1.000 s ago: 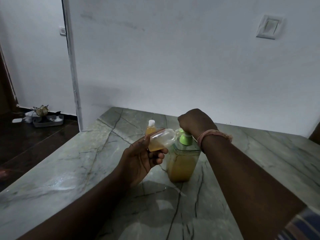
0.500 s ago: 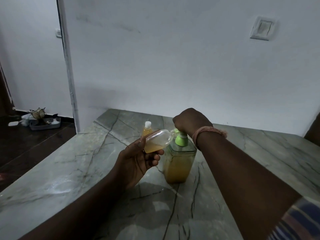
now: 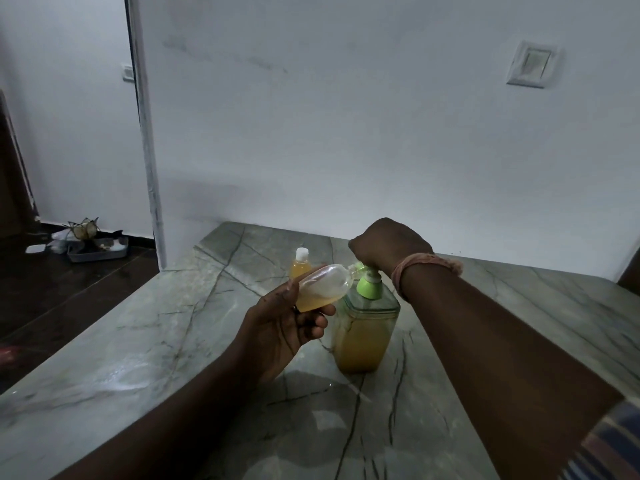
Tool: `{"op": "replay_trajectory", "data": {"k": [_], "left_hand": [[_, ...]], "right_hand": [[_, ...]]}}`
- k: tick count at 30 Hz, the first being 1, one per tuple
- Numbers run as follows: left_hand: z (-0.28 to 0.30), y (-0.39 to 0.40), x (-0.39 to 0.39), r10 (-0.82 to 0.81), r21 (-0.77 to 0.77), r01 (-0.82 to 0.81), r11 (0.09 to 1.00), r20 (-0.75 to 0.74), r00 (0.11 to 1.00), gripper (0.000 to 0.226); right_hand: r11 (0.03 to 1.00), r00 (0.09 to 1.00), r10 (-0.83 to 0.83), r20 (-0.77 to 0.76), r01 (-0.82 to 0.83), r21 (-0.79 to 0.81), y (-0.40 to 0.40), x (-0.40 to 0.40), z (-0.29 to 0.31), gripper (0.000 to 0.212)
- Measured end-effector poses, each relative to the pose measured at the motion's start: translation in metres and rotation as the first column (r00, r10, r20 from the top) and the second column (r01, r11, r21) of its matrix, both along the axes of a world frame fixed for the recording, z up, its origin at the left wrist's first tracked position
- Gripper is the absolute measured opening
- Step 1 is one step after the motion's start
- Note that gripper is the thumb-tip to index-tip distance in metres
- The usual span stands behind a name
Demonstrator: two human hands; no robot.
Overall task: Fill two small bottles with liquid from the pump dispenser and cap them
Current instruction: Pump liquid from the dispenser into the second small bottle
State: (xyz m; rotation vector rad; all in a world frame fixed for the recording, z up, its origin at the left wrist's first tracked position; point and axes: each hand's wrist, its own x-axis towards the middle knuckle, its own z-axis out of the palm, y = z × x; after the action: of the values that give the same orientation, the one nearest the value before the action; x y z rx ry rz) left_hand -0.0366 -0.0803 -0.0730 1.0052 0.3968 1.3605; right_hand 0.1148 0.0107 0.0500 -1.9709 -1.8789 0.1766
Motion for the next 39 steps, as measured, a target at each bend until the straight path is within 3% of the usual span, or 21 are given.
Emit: {"op": "replay_trajectory", "data": {"k": [6,12,16,24,32,36,39], "left_hand": [[-0.001,0.003,0.000,-0.022,0.024,0.023,0.999,-0.020,1.000,0.046],[-0.003,0.002,0.000,-0.005,0.011,0.005,1.000,-0.016,1.000,0.046],[-0.003,0.003,-0.001,-0.019,0.024,0.019,1.000,-0.010,1.000,0.049],[-0.003,0.002,0.000,-0.016,0.024,0.016,1.000,-0.013,1.000,0.047],[-0.001,0.003,-0.001,-0.025,0.026,0.026,0.999,-0.016,1.000,0.053],[-0.003,0.001,0.000,-0.011,0.022,0.012,1.000,-0.009,1.000,0.050],[-0.003,0.003,-0.001,0.003,0.011,-0.003,1.000,-0.017,1.000,0.051]], "right_hand": [[1.000,0.993,-0.012,-0.120,0.011,-0.011,0.002,0.005,-0.012,0.021],[0.999,1.000,-0.002,-0.019,0.002,0.041,-0.001,0.003,-0.001,0.020],[1.000,0.993,0.009,-0.116,-0.007,0.022,0.006,0.004,-0.013,0.021],[1.000,0.999,0.006,-0.037,-0.006,0.018,0.001,0.003,-0.003,0.022],[1.000,0.997,0.001,-0.073,-0.002,-0.006,0.001,0.003,-0.011,0.020],[1.000,1.000,0.001,0.012,-0.002,0.031,-0.001,0.001,-0.001,0.020],[0.999,0.999,0.006,-0.054,-0.004,0.045,0.002,0.003,-0.005,0.021]]}}
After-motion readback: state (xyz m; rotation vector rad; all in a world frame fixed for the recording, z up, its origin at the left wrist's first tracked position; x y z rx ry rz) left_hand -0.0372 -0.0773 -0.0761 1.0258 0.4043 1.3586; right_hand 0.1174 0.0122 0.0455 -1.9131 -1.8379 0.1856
